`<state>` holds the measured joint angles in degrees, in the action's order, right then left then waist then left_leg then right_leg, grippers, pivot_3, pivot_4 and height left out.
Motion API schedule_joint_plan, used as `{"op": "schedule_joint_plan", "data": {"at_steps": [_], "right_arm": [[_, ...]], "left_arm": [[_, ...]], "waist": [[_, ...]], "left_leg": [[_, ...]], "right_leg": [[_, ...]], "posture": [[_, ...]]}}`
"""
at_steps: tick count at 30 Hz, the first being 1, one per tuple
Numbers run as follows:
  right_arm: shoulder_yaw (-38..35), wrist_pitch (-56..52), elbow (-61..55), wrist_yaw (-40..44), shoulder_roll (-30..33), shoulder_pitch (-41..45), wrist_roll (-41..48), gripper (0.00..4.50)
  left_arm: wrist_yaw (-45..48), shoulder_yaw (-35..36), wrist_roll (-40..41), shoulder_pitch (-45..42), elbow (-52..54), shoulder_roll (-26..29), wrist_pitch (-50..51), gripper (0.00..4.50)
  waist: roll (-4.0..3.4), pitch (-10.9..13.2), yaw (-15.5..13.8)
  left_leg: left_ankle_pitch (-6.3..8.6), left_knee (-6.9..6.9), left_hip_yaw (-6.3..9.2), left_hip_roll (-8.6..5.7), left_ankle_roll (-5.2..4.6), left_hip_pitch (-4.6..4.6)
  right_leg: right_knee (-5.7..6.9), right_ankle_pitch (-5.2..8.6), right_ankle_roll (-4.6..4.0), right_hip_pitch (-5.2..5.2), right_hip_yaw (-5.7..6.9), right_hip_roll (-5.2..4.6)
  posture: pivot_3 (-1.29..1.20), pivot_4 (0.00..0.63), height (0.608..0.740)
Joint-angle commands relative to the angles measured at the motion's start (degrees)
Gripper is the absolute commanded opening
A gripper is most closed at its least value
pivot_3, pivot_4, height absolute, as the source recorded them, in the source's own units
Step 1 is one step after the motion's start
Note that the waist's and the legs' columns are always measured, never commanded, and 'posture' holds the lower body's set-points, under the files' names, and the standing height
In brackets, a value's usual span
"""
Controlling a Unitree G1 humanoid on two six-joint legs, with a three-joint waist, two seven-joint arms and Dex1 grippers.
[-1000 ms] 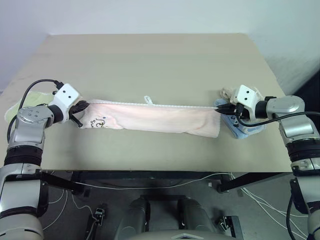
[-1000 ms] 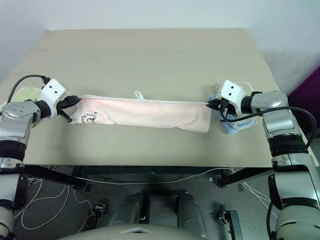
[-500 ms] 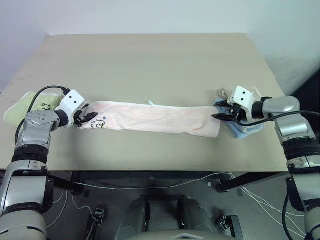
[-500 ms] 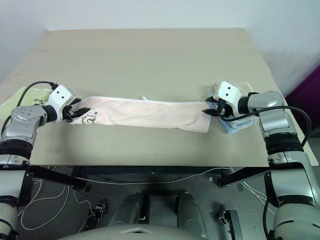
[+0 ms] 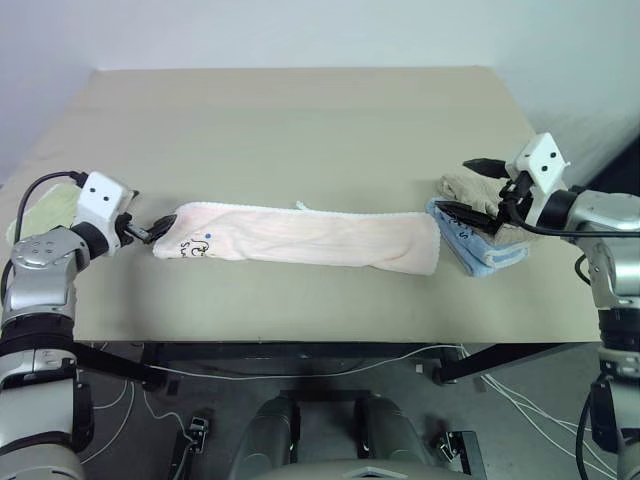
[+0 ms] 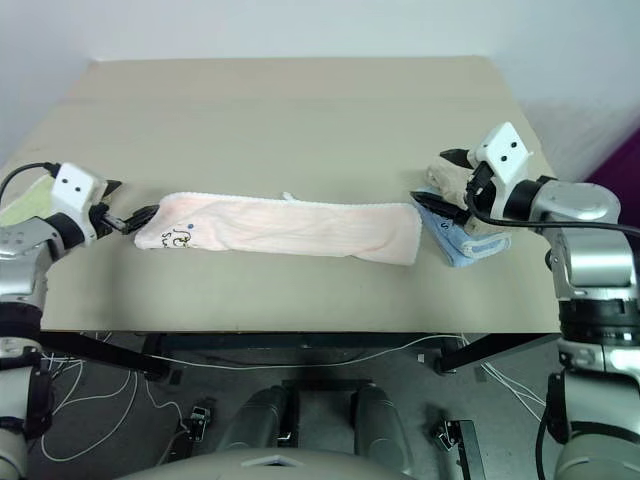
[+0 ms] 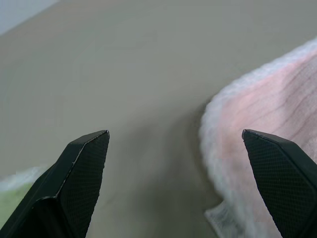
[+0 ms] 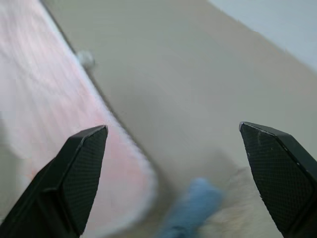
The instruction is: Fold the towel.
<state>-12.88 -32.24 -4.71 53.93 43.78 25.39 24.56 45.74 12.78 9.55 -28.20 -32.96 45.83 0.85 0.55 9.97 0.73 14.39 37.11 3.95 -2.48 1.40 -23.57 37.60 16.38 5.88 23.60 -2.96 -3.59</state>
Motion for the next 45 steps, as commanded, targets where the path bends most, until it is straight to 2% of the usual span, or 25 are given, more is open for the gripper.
{"op": "schedule_joint_plan", "data": {"at_steps": [1, 5, 9, 11, 14, 18, 21, 24, 35, 38, 45], "right_arm": [[-6.7, -16.7, -12.5, -6.9, -3.5, -5.2, 14.4, 4.47], [-13.4, -34.2, -16.3, -19.7, -11.9, -9.5, 31.3, 4.47], [-19.4, -41.4, -15.1, -36.3, -19.5, -12.2, 46.6, 4.47], [-19.8, -40.2, -13.7, -47.3, -22.0, -15.2, 58.7, 4.47], [-14.8, -36.7, -16.1, -58.9, -22.3, -22.0, 71.0, 4.47], [-9.0, -26.1, -15.5, -75.1, -23.1, -25.6, 82.6, 4.47], [-6.3, -19.8, -15.0, -82.1, -23.3, -26.5, 86.4, 4.47], [-4.8, -15.2, -14.1, -84.5, -23.4, -25.4, 86.6, 4.47], [-3.1, -4.7, -7.7, -87.8, -27.6, -19.7, 78.3, 4.47], [-3.6, -3.3, -7.0, -89.0, -28.6, -19.3, 77.3, 3.9], [-4.9, -0.7, -8.1, -91.0, -29.6, -19.3, 75.9, 1.36]], "left_arm": [[2.6, 2.8, 3.0, 4.0, 8.1, 2.3, 0.6, 4.5], [7.5, 2.8, 6.2, 8.2, 15.1, 2.7, 1.6, 4.5], [11.6, 0.7, 7.3, 10.5, 20.3, 2.6, 2.8, 4.5], [13.6, -0.8, 7.3, 11.7, 23.1, 2.2, 2.7, 4.5], [14.9, -2.4, 8.1, 12.8, 27.0, 1.0, 3.6, 4.5], [15.7, -3.9, 9.7, 14.0, 31.5, -0.6, 5.6, 4.5], [16.3, -5.5, 9.8, 15.0, 33.6, -1.5, 6.6, 4.5], [16.1, -6.4, 9.6, 15.2, 33.9, -2.4, 6.7, 4.5], [14.4, -6.9, 9.6, 15.0, 35.3, -4.7, 7.0, 4.5], [14.1, -6.7, 9.6, 15.6, 35.6, -4.9, 6.9, 4.5], [13.4, -6.8, 9.5, 15.8, 35.6, -5.3, 6.8, 4.5]], "waist": [[0.02, 0.0, 0.0], [0.05, 0.0, -0.1], [0.07, -0.1, -0.1], [0.05, -0.1, -0.1], [0.05, -0.1, 0.0], [0.05, -0.1, 0.5], [0.03, -0.1, 0.4], [0.03, -0.1, 0.4], [0.08, -0.1, 0.3], [0.08, -0.1, 0.3], [0.08, -0.1, 0.1]], "left_leg": [[0.0, 0.0, 0.03, 0.01, 0.0, 0.0], [0.0, -0.01, 0.05, -0.02, 0.0, 0.04], [0.01, -0.04, 0.15, -0.02, 0.01, 0.04], [0.01, -0.07, 0.14, -0.02, 0.01, 0.05], [0.01, -0.13, 0.14, -0.01, 0.0, 0.05], [0.0, -0.09, 0.11, -0.01, -0.01, 0.08], [0.0, -0.1, 0.1, 0.02, -0.01, 0.12], [0.0, -0.09, 0.08, 0.03, -0.01, 0.12], [0.0, -0.06, 0.06, 0.03, -0.02, 0.17], [0.0, -0.06, 0.06, 0.04, -0.02, 0.21], [0.0, -0.06, 0.06, 0.03, -0.02, 0.2]], "right_leg": [[-0.03, 0.0, 0.0, -0.03, 0.0, -0.01], [-0.03, -0.01, -0.01, -0.09, 0.0, -0.06], [-0.12, 0.0, -0.02, -0.16, 0.02, -0.09], [-0.12, 0.0, -0.02, -0.15, 0.02, -0.1], [-0.17, 0.0, -0.03, -0.15, 0.02, -0.09], [-0.13, 0.0, -0.02, -0.17, 0.0, -0.08], [-0.11, 0.01, -0.02, -0.18, -0.01, -0.02], [-0.12, 0.01, -0.01, -0.2, 0.01, 0.02], [-0.13, 0.01, -0.01, -0.25, 0.04, 0.06], [-0.12, 0.0, -0.01, -0.29, 0.04, 0.06], [-0.13, 0.01, -0.01, -0.29, 0.04, 0.05]], "posture": [[0.0, 0.15, 0.74], [0.0, 0.15, 0.74], [0.0, 0.15, 0.74], [0.0, 0.15, 0.74], [0.0, 0.15, 0.74], [0.0, 0.15, 0.74], [0.0, 0.15, 0.74], [0.0, 0.15, 0.74], [0.0, 0.15, 0.74], [0.0, 0.15, 0.74], [0.0, 0.15, 0.74]]}}
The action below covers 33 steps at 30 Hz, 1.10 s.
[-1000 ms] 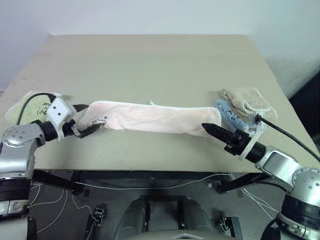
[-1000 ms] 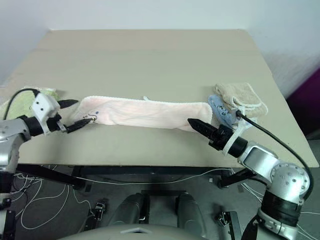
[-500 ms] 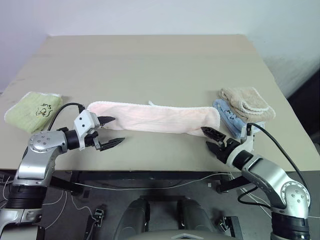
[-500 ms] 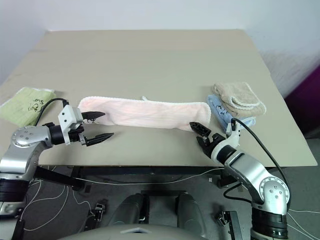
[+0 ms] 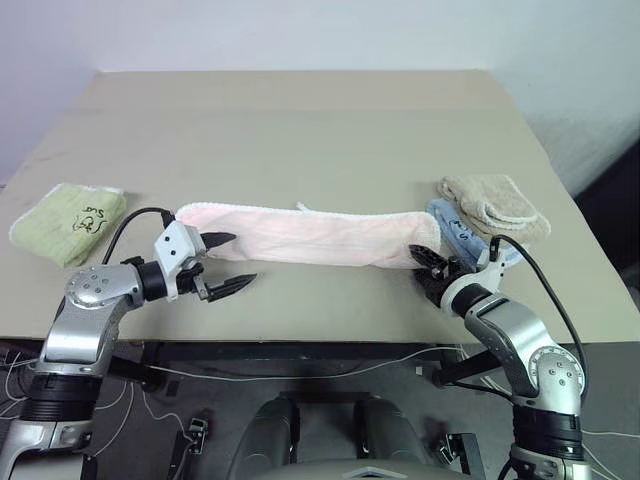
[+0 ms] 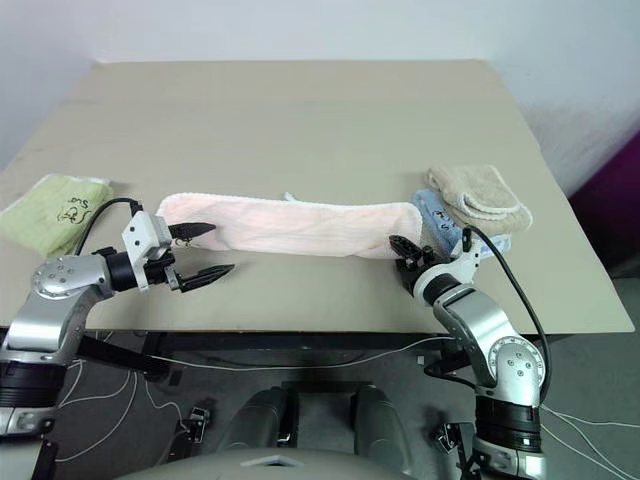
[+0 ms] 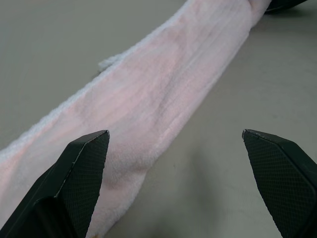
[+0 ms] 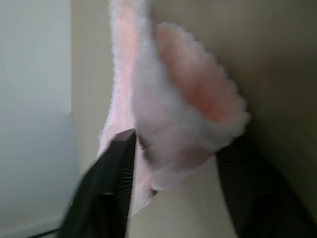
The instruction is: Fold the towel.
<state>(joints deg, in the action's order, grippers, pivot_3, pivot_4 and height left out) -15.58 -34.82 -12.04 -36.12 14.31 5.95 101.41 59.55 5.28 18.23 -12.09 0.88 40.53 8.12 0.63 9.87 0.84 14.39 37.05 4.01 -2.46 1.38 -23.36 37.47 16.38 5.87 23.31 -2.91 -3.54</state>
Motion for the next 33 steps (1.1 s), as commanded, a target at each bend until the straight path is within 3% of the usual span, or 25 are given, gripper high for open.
{"op": "schedule_joint_plan", "data": {"at_steps": [1, 4, 16, 27, 30, 33], "right_arm": [[-2.3, 2.2, -1.3, -1.3, -0.2, 0.2, -1.1, 0.99], [-2.9, 2.9, -3.2, -1.5, 0.4, -0.2, -1.5, 0.03], [-4.8, -0.3, -8.3, 6.2, 11.1, 1.8, -4.3, 0.03], [7.0, -15.4, -10.1, 24.5, 28.3, 12.0, -19.5, 0.03], [12.5, -18.7, -7.8, 31.2, 29.8, 18.1, -25.8, 0.03], [18.0, -20.0, -3.4, 36.6, 26.6, 24.7, -32.6, 0.03]], "left_arm": [[-0.5, 0.6, 0.7, -0.4, 1.8, -0.1, -0.5, 4.5], [-0.7, 0.4, 0.6, -0.4, 1.7, -0.3, -0.6, 4.5], [-0.8, -0.4, -0.3, -0.6, -0.1, -1.3, -1.5, 4.5], [-1.7, -1.2, -0.6, -0.7, 0.2, -2.0, -1.6, 4.5], [-2.1, -1.7, -0.6, -0.9, 0.4, -2.6, -1.4, 4.5], [-2.8, -2.3, -0.8, -1.1, 0.5, -3.4, -1.3, 4.5]], "waist": [[-0.01, 0.0, 0.0], [0.0, 0.0, 0.0], [-0.03, 0.0, 0.0], [-0.03, 0.0, 0.0], [-0.03, 0.0, 0.1], [-0.02, 0.0, 0.1]], "left_leg": [[0.0, 0.0, 0.0, 0.0, 0.0, 0.0], [0.0, 0.0, 0.0, 0.0, 0.0, 0.0], [0.0, 0.0, -0.01, -0.02, -0.01, -0.01], [0.01, 0.0, -0.02, 0.0, -0.01, -0.03], [0.01, 0.01, -0.02, 0.02, -0.02, -0.03], [0.01, 0.0, 0.0, 0.03, -0.02, -0.03]], "right_leg": [[0.0, 0.0, 0.0, 0.0, 0.0, 0.0], [0.0, 0.0, 0.0, 0.0, 0.0, 0.0], [-0.01, 0.0, 0.0, 0.01, 0.0, 0.0], [-0.05, 0.01, 0.0, 0.02, 0.0, 0.0], [-0.06, 0.01, 0.0, 0.01, 0.01, 0.0], [-0.08, 0.01, 0.0, 0.02, 0.02, 0.01]], "posture": [[0.0, 0.15, 0.74], [0.0, 0.15, 0.74], [0.0, 0.15, 0.74], [0.0, 0.15, 0.74], [0.0, 0.15, 0.74], [0.0, 0.15, 0.74]]}}
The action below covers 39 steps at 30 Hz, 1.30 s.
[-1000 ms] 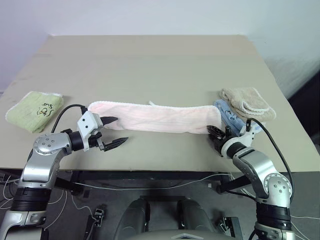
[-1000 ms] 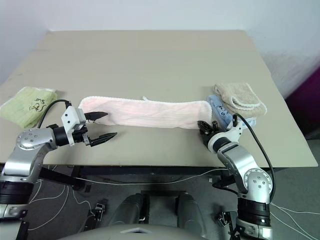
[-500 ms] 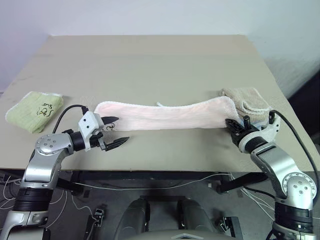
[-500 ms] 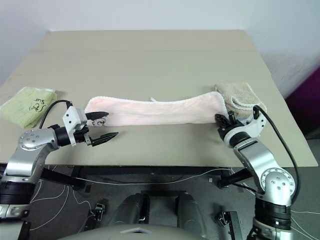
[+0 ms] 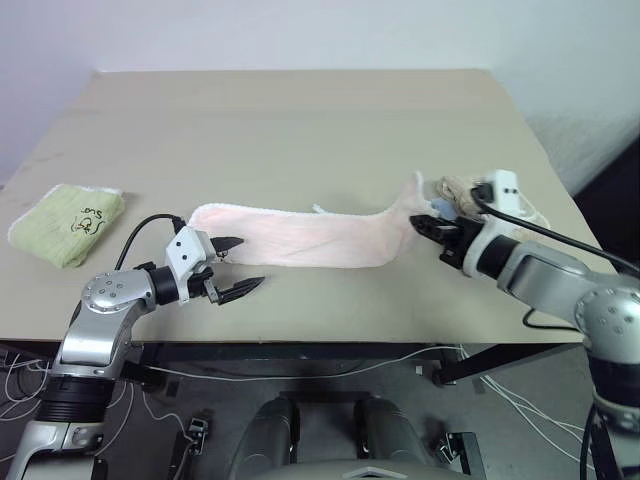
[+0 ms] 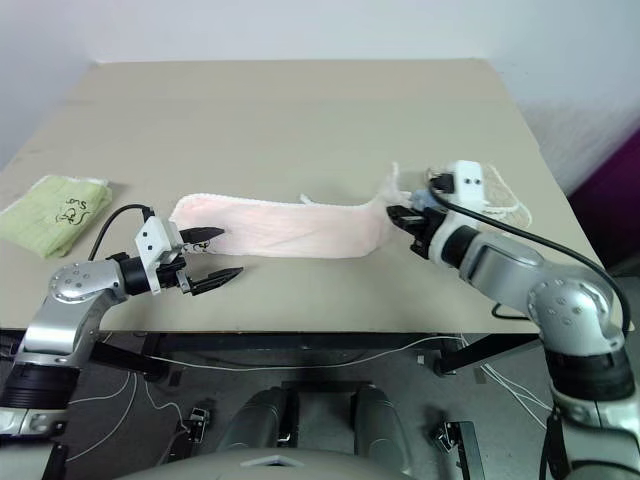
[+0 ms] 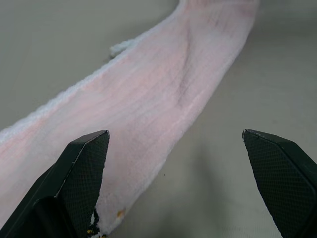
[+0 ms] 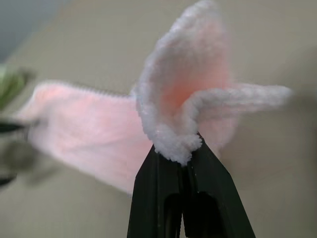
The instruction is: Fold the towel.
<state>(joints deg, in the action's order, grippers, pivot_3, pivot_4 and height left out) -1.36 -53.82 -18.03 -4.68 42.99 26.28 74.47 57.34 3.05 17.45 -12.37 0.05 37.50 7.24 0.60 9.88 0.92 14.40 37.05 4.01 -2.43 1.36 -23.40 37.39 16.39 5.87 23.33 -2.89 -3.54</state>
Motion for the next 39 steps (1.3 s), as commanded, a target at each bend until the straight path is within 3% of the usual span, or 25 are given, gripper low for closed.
{"op": "schedule_joint_plan", "data": {"at_steps": [1, 11, 22, 25, 30, 36, 39], "right_arm": [[6.0, -1.1, 4.1, 7.3, -3.4, 6.5, -8.5, 0.03], [19.1, 3.0, 18.9, 22.9, -16.9, 16.2, -30.5, 0.03], [17.3, 2.3, 21.3, 30.6, -22.5, 16.4, -39.2, 0.03], [14.7, 1.0, 18.9, 32.0, -23.2, 15.9, -38.2, 0.6], [9.1, -1.8, 10.4, 34.5, -21.4, 13.8, -34.7, 2.16], [3.1, -1.4, 6.6, 37.6, -17.9, 12.3, -33.0, 2.16], [3.1, 3.6, 13.1, 38.1, -18.0, 14.1, -37.4, 1.56]], "left_arm": [[-0.8, -0.2, 0.0, -0.8, 1.5, -0.7, -0.4, 4.5], [-3.5, 0.2, 0.3, 1.7, 4.8, -1.7, 0.4, 4.5], [-5.3, 1.4, 0.9, 4.7, 7.6, -1.0, 1.4, 4.5], [-5.3, 1.4, 0.9, 4.5, 7.3, -1.0, 1.4, 4.5], [-5.9, 3.4, 3.3, 5.0, 8.0, -1.7, 2.2, 4.5], [-9.1, 7.8, 9.1, 6.9, 10.3, -4.0, 5.8, 4.5], [-12.2, 9.8, 12.1, 7.4, 11.5, -6.1, 8.9, 4.5]], "waist": [[0.0, 0.0, 0.0], [0.0, 0.0, 0.0], [0.0, 0.0, 0.0], [-0.01, 0.0, 0.0], [-0.01, 0.0, 0.0], [-0.01, 0.0, 0.0], [-0.01, 0.0, 0.0]], "left_leg": [[0.0, 0.0, -0.01, 0.0, 0.0, 0.0], [0.0, -0.01, 0.0, -0.02, 0.0, -0.06], [0.01, -0.03, 0.01, -0.03, 0.02, -0.07], [0.01, -0.04, 0.01, -0.04, 0.02, -0.07], [0.01, -0.04, 0.01, -0.04, 0.02, -0.07], [0.01, -0.06, 0.03, -0.04, 0.02, -0.07], [0.01, -0.06, 0.03, -0.03, 0.02, -0.07]], "right_leg": [[0.0, 0.0, 0.0, 0.0, 0.0, 0.0], [0.02, -0.01, 0.0, 0.1, 0.01, -0.01], [0.04, -0.01, 0.0, 0.16, 0.0, -0.03], [0.03, -0.01, 0.0, 0.15, 0.0, -0.03], [0.03, -0.01, 0.0, 0.16, 0.0, -0.04], [0.0, -0.01, 0.0, 0.13, 0.0, -0.06], [0.0, -0.01, 0.0, 0.14, 0.0, -0.06]], "posture": [[0.0, 0.15, 0.74], [0.0, 0.15, 0.74], [0.0, 0.15, 0.74], [0.0, 0.15, 0.74], [0.0, 0.15, 0.74], [0.0, 0.15, 0.74], [0.0, 0.15, 0.74]]}}
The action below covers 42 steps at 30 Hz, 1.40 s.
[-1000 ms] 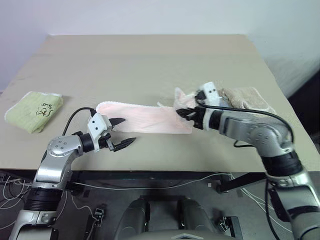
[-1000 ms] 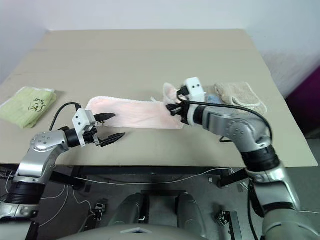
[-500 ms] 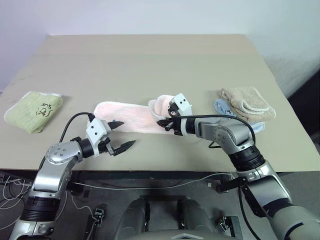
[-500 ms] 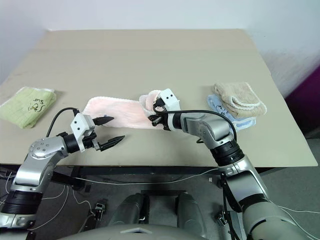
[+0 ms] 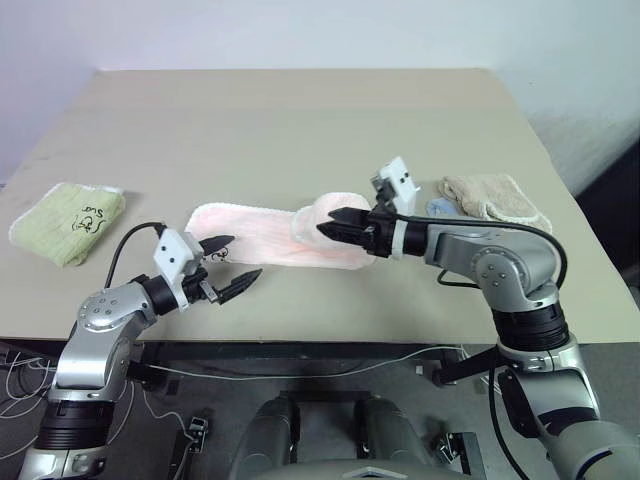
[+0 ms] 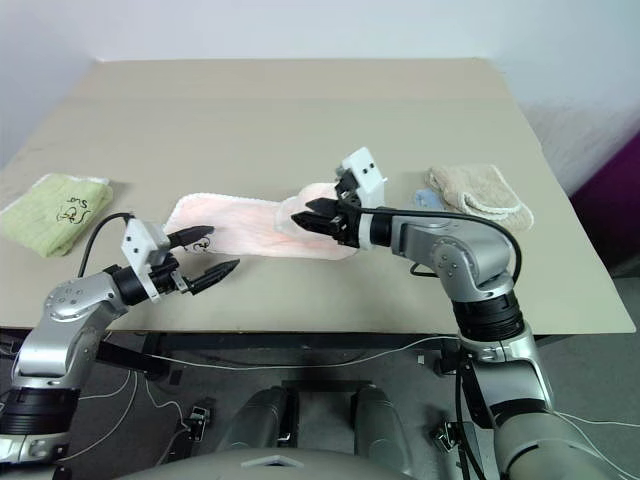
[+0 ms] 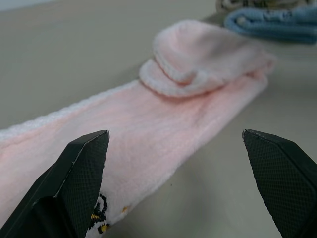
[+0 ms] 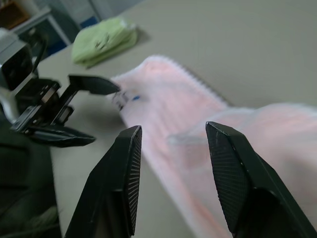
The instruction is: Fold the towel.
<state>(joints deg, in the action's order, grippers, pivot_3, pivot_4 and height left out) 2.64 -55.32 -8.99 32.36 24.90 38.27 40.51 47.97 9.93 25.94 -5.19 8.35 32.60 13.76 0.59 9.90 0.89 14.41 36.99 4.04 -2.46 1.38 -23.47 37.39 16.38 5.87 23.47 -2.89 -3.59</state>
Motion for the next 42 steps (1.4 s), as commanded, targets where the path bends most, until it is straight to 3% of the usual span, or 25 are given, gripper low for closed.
{"op": "schedule_joint_plan", "data": {"at_steps": [1, 3, 5, 10, 17, 23, 34, 42], "right_arm": [[0.0, 7.9, 7.6, 2.1, -0.4, 3.0, -5.4, 1.26], [1.3, 12.0, 12.8, 3.7, -1.7, 4.4, -8.1, 0.5], [2.7, 17.1, 19.1, 5.2, -4.5, 6.0, -11.1, 0.03], [6.5, 25.7, 30.0, 9.4, -9.7, 6.0, -17.4, 0.03], [12.5, 33.3, 37.5, 13.2, -12.1, 2.1, -26.0, 0.03], [10.8, 36.1, 32.7, 16.3, -11.9, 0.6, -26.1, 0.03], [3.1, 31.3, 12.0, 20.4, -5.1, 1.6, -19.0, 0.03], [1.3, 30.6, 9.6, 18.7, -4.1, 1.8, -18.3, 0.03]], "left_arm": [[-4.4, 3.5, 4.8, 0.4, 3.8, -2.3, 3.6, 4.5], [-6.4, 4.4, 6.2, 0.5, 4.5, -3.7, 5.3, 4.5], [-9.9, 5.6, 7.7, 1.4, 5.5, -5.5, 8.0, 4.5], [-15.9, 6.5, 8.9, 6.5, 11.1, -7.9, 11.7, 4.5], [-24.4, 10.0, 12.0, 10.7, 14.8, -11.0, 16.4, 4.5], [-31.5, 12.5, 16.3, 12.3, 17.4, -14.4, 20.3, 4.5], [-49.0, 20.5, 35.4, 9.4, 16.4, -23.5, 24.6, 4.5], [-56.9, 20.2, 42.4, 1.8, 8.0, -21.9, 28.8, 4.5]], "waist": [[0.0, 0.0, 0.1], [0.0, 0.0, 0.1], [0.01, 0.0, 0.3], [0.01, 0.0, 0.3], [0.02, 0.0, 0.0], [0.04, 0.0, 0.0], [0.05, 0.0, -0.2], [0.06, 0.0, -0.2]], "left_leg": [[0.0, 0.0, 0.0, 0.0, 0.0, 0.0], [0.0, 0.01, -0.01, 0.0, 0.0, 0.01], [0.0, 0.0, -0.01, 0.0, 0.0, 0.01], [-0.01, -0.01, -0.04, 0.02, 0.01, 0.01], [0.0, 0.03, -0.01, -0.04, 0.02, 0.01], [0.0, 0.01, 0.0, -0.02, 0.03, 0.08], [0.0, 0.03, 0.05, -0.02, 0.04, 0.05], [0.0, 0.04, 0.07, -0.04, 0.04, 0.06]], "right_leg": [[0.01, 0.0, 0.0, 0.0, 0.0, 0.01], [0.01, 0.0, 0.0, -0.01, 0.0, 0.02], [0.01, 0.0, 0.0, 0.0, 0.01, 0.03], [0.03, 0.0, 0.0, 0.05, -0.03, 0.07], [0.0, 0.0, 0.0, -0.02, 0.01, 0.02], [0.0, 0.0, 0.0, -0.07, 0.01, 0.04], [-0.05, 0.0, 0.0, -0.09, 0.03, 0.02], [-0.06, 0.0, 0.0, -0.11, 0.05, 0.04]], "posture": [[0.0, 0.15, 0.74], [0.0, 0.15, 0.74], [0.0, 0.15, 0.74], [0.0, 0.15, 0.74], [0.0, 0.15, 0.74], [0.0, 0.15, 0.74], [0.0, 0.15, 0.74], [0.0, 0.15, 0.74]]}}
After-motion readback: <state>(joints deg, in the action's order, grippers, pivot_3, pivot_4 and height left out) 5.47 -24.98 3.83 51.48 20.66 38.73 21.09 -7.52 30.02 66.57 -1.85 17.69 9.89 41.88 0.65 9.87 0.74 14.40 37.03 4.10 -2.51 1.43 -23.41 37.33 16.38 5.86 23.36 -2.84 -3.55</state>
